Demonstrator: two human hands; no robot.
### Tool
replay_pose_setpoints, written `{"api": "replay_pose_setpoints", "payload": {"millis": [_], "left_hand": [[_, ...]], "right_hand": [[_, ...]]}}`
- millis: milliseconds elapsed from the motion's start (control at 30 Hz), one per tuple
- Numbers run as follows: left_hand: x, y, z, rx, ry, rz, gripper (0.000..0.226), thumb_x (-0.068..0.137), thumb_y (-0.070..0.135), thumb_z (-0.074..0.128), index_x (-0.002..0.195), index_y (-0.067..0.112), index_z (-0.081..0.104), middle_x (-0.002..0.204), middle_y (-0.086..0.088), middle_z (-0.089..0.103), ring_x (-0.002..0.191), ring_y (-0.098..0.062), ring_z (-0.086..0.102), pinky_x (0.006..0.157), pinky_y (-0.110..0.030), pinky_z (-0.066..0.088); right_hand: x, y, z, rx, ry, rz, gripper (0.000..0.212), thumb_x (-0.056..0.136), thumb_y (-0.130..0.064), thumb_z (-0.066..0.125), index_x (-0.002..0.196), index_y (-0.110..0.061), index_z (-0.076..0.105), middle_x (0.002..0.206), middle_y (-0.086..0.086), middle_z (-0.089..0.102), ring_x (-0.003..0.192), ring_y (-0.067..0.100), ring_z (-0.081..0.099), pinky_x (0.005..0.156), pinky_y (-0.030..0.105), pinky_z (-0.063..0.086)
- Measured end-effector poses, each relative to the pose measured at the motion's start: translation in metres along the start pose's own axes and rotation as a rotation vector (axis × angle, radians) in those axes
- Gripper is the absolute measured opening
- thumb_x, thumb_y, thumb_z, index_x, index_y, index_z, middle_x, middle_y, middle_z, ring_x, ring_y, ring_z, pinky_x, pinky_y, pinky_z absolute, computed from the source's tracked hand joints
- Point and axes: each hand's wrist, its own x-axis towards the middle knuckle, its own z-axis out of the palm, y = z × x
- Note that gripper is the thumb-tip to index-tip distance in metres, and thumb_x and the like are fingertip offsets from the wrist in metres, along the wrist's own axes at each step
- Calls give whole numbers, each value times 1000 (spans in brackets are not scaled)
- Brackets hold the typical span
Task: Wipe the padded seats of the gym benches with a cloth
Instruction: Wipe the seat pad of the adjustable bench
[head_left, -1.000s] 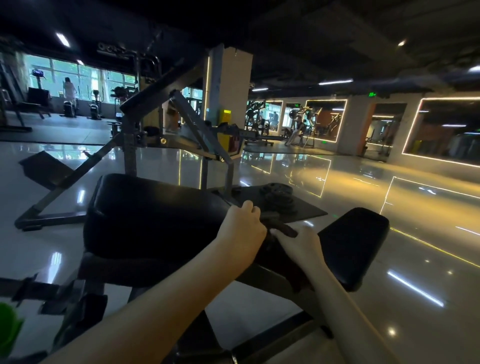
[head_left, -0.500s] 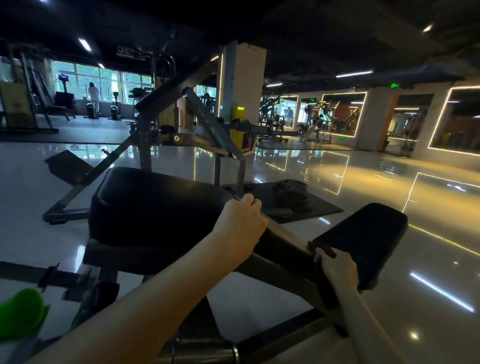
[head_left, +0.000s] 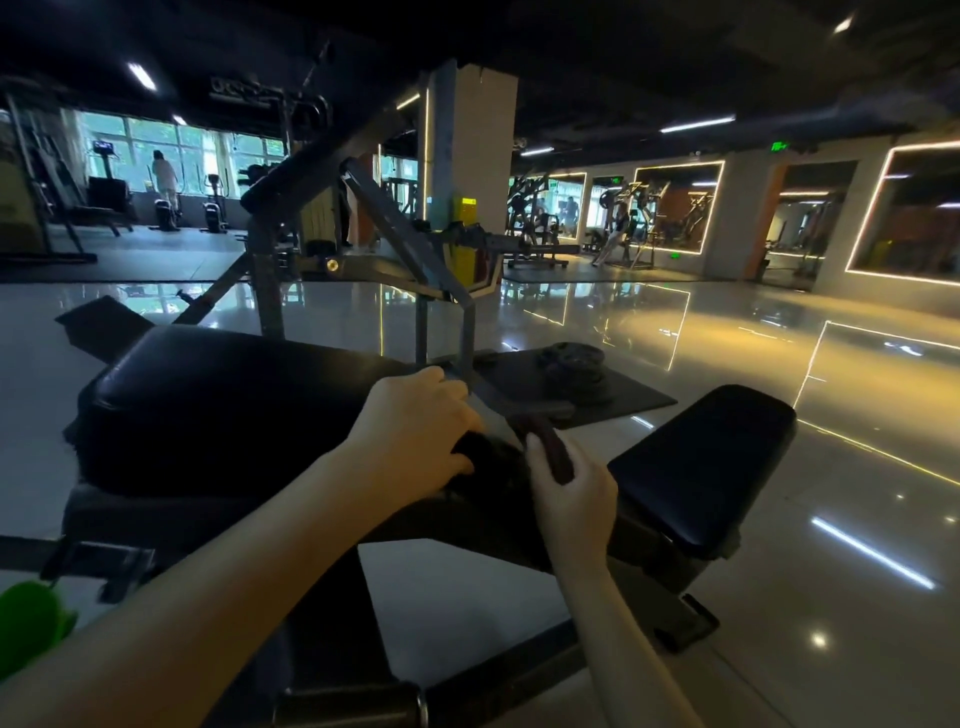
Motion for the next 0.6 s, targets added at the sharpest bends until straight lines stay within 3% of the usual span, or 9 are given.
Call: {"api": "replay_pose_setpoints", "payload": {"millis": [100, 200, 267, 367, 533, 600], "left_hand": [[-1, -10, -3, -77, -33, -11, 55, 90, 58, 56, 141, 44, 42, 133, 8, 54, 119, -12, 49, 90, -28, 45], [-4, -20, -10, -188, -135, -4, 71, 87, 54, 63, 148, 41, 30, 137, 10, 55, 123, -10, 50, 98, -27, 39], [-4, -28, -13, -257, -195, -2, 79, 84, 50, 69, 150, 40, 26, 141, 13, 52, 128, -9, 47, 105, -29, 36], [-3, -36, -13, -363, -235, -19, 89, 80, 46, 76, 151, 42, 22, 142, 12, 51, 131, -9, 46, 109, -31, 34], [-6, -36, -14, -490, -222, -78, 118, 76, 35, 82, 153, 44, -7, 154, 5, 36, 134, -14, 44, 109, -33, 34], [-7, -34, -14, -504, -207, -74, 120, 76, 33, 82, 151, 46, -12, 157, 5, 29, 133, -12, 46, 107, -32, 36]], "right_hand": [[4, 25, -10, -87, 72, 203, 26, 95, -37, 58, 97, -14, 69, 84, -5, 59, 83, 17, 61, 69, 25, 44], [4, 22, -17, -103, 28, 218, 20, 96, -33, 60, 98, -15, 69, 80, -14, 56, 83, 11, 61, 65, 16, 37], [0, 4, -19, -48, -30, 95, 21, 97, -34, 58, 102, -18, 70, 82, -16, 59, 83, 1, 59, 69, 14, 41], [2, -28, -10, 10, -155, -175, 25, 98, -35, 57, 113, -19, 69, 97, -10, 63, 88, -1, 58, 78, 13, 44], [14, -57, 13, -163, -217, -355, 25, 92, -30, 63, 110, -14, 69, 91, -3, 53, 73, 9, 52, 60, 22, 44], [7, -53, 7, -209, -184, -397, 23, 91, -29, 64, 108, -14, 69, 91, -4, 52, 71, 5, 48, 58, 16, 38]]}}
